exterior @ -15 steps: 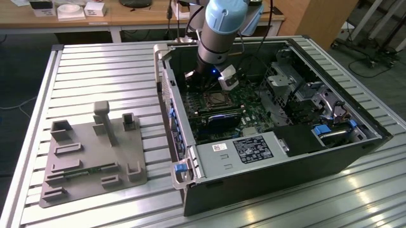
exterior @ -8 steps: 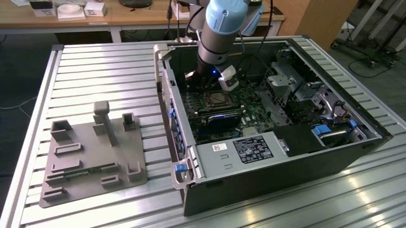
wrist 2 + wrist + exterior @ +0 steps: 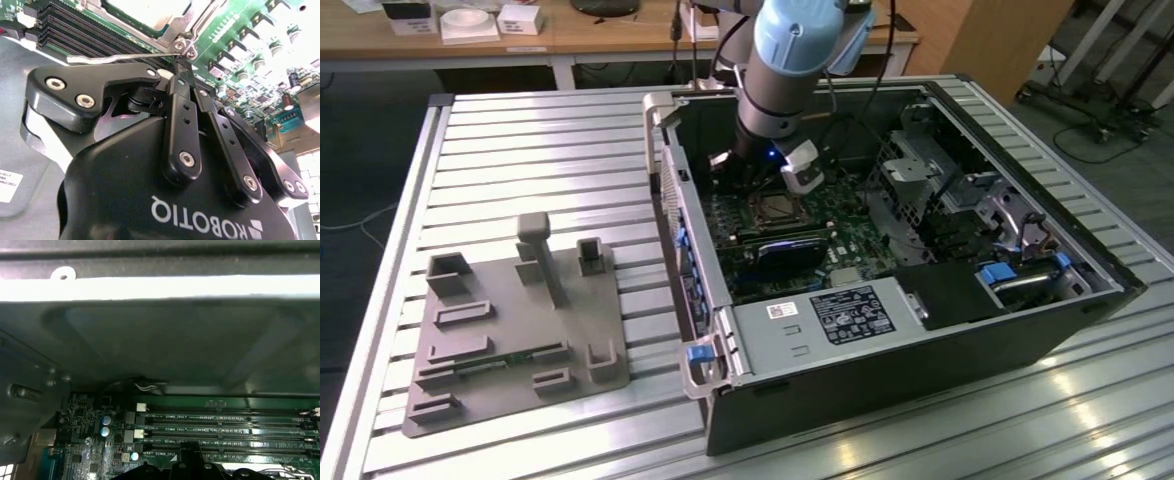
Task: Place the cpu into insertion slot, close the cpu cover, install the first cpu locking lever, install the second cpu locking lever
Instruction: 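Install the first cpu locking lever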
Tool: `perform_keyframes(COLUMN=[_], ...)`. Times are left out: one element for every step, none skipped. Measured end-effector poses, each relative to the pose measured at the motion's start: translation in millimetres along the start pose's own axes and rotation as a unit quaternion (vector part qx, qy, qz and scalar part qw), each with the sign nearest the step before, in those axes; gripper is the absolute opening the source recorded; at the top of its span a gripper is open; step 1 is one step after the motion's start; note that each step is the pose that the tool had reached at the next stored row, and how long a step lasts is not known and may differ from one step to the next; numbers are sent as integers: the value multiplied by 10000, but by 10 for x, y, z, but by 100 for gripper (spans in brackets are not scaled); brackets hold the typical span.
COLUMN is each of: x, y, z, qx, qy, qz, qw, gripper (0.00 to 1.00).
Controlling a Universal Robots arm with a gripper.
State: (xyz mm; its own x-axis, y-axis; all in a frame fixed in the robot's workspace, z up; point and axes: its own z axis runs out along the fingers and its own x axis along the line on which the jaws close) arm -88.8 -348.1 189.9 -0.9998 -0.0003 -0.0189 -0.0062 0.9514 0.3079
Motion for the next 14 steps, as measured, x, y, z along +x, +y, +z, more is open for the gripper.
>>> perform_keyframes(x=[1,1,1,0,0,0,0,0,0,0,-1,-1,-1,-1], y=[-7,-11,-14,-17,-19,-19,-20,-20,-20,-19,-17,-13,-9,-5], z=[-3,-3,-3,-2,-2,-2,-2,-2,-4,-9,-17,-25,-37,-50], qx=[4,2,0,-1,-1,1,1,1,1,1,2,1,1,1], qy=[1,1,0,0,-1,0,0,0,-1,-2,-2,-2,-1,0], qz=[1,0,0,0,0,0,0,0,0,0,0,-1,-1,0], qw=[10000,10000,10000,10000,10000,10000,10000,10000,10000,10000,10000,10000,10000,10000], gripper=[10,10,10,10,10,10,10,10,10,10,10,10,10,10])
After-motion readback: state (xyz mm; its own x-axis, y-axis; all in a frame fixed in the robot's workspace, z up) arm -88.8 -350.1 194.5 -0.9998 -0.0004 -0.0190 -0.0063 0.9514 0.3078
